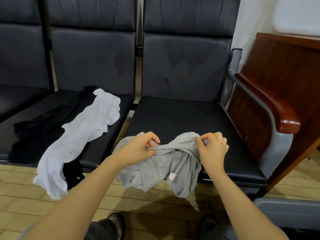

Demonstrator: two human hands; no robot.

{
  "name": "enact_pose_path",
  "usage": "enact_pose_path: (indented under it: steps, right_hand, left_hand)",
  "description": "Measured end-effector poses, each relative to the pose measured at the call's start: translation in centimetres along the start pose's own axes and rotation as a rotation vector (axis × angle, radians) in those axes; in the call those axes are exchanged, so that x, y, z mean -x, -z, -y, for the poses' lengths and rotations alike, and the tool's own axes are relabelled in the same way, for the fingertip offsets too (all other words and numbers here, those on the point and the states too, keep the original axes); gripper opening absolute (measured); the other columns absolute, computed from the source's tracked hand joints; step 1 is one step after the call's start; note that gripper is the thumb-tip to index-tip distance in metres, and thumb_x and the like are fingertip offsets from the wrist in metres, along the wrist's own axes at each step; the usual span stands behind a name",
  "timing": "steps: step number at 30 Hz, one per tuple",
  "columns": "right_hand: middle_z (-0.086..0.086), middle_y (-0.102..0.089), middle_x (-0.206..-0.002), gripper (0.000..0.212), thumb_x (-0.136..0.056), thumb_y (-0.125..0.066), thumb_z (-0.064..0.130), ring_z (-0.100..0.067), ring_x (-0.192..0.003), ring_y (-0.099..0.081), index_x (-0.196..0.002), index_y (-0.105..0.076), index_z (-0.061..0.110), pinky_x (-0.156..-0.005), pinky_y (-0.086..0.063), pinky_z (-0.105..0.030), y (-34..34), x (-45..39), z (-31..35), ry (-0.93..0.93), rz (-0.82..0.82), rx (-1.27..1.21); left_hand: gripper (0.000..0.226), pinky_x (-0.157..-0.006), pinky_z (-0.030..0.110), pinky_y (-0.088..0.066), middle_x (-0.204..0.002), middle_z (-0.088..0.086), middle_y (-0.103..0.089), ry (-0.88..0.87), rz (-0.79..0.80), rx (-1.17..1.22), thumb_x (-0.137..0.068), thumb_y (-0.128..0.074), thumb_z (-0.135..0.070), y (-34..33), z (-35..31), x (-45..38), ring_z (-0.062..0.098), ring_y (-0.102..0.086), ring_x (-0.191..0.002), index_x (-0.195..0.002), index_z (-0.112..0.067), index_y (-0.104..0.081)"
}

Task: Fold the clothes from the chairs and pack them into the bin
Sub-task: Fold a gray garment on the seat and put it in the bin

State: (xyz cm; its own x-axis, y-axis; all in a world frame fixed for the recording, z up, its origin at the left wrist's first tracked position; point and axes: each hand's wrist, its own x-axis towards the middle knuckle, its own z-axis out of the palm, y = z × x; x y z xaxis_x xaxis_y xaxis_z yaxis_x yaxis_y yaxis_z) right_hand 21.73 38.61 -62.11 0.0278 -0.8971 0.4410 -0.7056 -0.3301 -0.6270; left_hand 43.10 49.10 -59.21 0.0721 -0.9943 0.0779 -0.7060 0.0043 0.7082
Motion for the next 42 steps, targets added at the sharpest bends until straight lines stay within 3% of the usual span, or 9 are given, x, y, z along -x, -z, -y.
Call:
enact_pose_path:
  steps: [2, 7, 18, 22, 25, 28, 32, 39, 42]
  right_hand:
    - [0.005, -0.044, -0.095, 0.01, -0.089, -0.064, 0.026, -0.01, -0.091, -0.033, -0.087, -0.064, 0.017, -0.082, -0.021, -0.025, -0.3, -0.1, 0.0, 0.003, 0.011, 0.026]
    - [0.005, -0.043, -0.097, 0.009, -0.089, -0.064, 0.025, -0.009, -0.093, -0.033, -0.089, -0.064, 0.017, -0.085, -0.023, -0.026, -0.4, -0.4, -0.1, -0.022, 0.017, 0.019]
    - [0.004, -0.043, -0.099, 0.007, -0.09, -0.063, 0.024, -0.01, -0.095, -0.034, -0.089, -0.062, 0.018, -0.089, -0.027, -0.028, -0.6, -0.3, -0.3, -0.063, 0.1, -0.027]
    - [0.006, -0.04, -0.104, 0.004, -0.094, -0.056, 0.024, -0.009, -0.1, -0.032, -0.092, -0.06, 0.024, -0.093, -0.025, -0.028, -0.2, -0.5, -0.3, -0.017, 0.247, -0.069]
    - [0.006, -0.037, -0.109, 0.024, -0.097, -0.042, 0.012, -0.011, -0.11, -0.032, -0.1, -0.059, 0.029, -0.098, -0.033, -0.031, 0.6, -0.7, -0.3, -0.013, 0.431, -0.133]
    - [0.004, -0.041, -0.112, 0.031, -0.098, -0.04, 0.006, -0.011, -0.108, -0.041, -0.112, -0.06, 0.024, -0.088, -0.035, -0.017, 2.0, -0.7, -0.5, 0.079, 0.489, -0.147]
    - [0.005, -0.052, -0.108, 0.028, -0.092, -0.055, 0.004, -0.005, -0.097, -0.05, -0.117, -0.061, 0.013, -0.077, -0.036, -0.007, 4.0, -0.8, -0.6, 0.153, 0.351, -0.134]
    - [0.005, -0.06, -0.092, 0.012, -0.086, -0.065, 0.006, -0.001, -0.084, -0.052, -0.095, -0.067, 0.012, -0.075, -0.036, -0.004, 9.1, -2.8, 2.7, 0.267, 0.088, -0.142]
    - [0.007, -0.059, -0.091, 0.01, -0.088, -0.064, 0.008, -0.005, -0.087, -0.053, -0.094, -0.067, 0.014, -0.079, -0.036, -0.011, 11.8, -4.0, 5.2, 0.295, 0.008, -0.149]
  left_hand:
    - [0.028, -0.076, 0.007, -0.043, -0.099, -0.004, -0.057, 0.005, 0.018, -0.026, -0.086, -0.063, -0.007, 0.4, 0.9, 0.3, 0.003, -0.054, -0.087, -0.102, -0.029, -0.056]
    - [0.014, -0.084, 0.04, -0.052, -0.094, -0.014, -0.066, 0.008, 0.01, 0.074, -0.089, -0.061, -0.013, 1.8, 1.8, 0.9, 0.013, -0.063, -0.088, -0.094, -0.026, -0.062]
    - [0.017, -0.078, 0.031, -0.057, -0.091, -0.002, -0.072, -0.043, -0.022, 0.318, -0.085, -0.069, -0.018, 2.0, -0.2, 1.1, 0.013, -0.068, -0.087, -0.1, -0.023, -0.072]
    - [0.013, -0.08, 0.024, -0.052, -0.092, -0.007, -0.069, -0.072, -0.244, 0.216, -0.091, -0.059, -0.016, 1.4, 0.1, 0.7, 0.005, -0.064, -0.088, -0.095, -0.02, -0.071]
    - [0.015, -0.08, 0.012, -0.047, -0.095, -0.013, -0.068, -0.056, -0.355, 0.198, -0.091, -0.059, -0.015, 1.8, 0.2, 0.4, -0.002, -0.061, -0.091, -0.1, -0.02, -0.07]
    - [0.018, -0.075, 0.006, -0.043, -0.091, -0.016, -0.067, -0.071, -0.4, 0.232, -0.092, -0.057, -0.013, 2.3, -0.4, 0.5, -0.006, -0.06, -0.083, -0.105, -0.018, -0.07]
    - [0.019, -0.063, 0.004, -0.039, -0.065, -0.027, -0.06, -0.094, -0.436, 0.255, -0.094, -0.055, -0.009, 2.9, -1.0, 0.8, -0.01, -0.053, -0.061, -0.104, -0.016, -0.07]
    - [0.019, -0.078, 0.006, -0.043, -0.089, -0.018, -0.064, -0.101, -0.533, 0.171, -0.094, -0.054, -0.013, 6.9, -4.6, 0.3, -0.002, -0.059, -0.084, -0.097, -0.025, -0.069]
    - [0.018, -0.082, 0.022, -0.049, -0.09, -0.005, -0.067, -0.102, -0.592, 0.126, -0.094, -0.055, -0.015, 9.2, -6.9, -0.1, 0.009, -0.061, -0.082, -0.098, -0.023, -0.071]
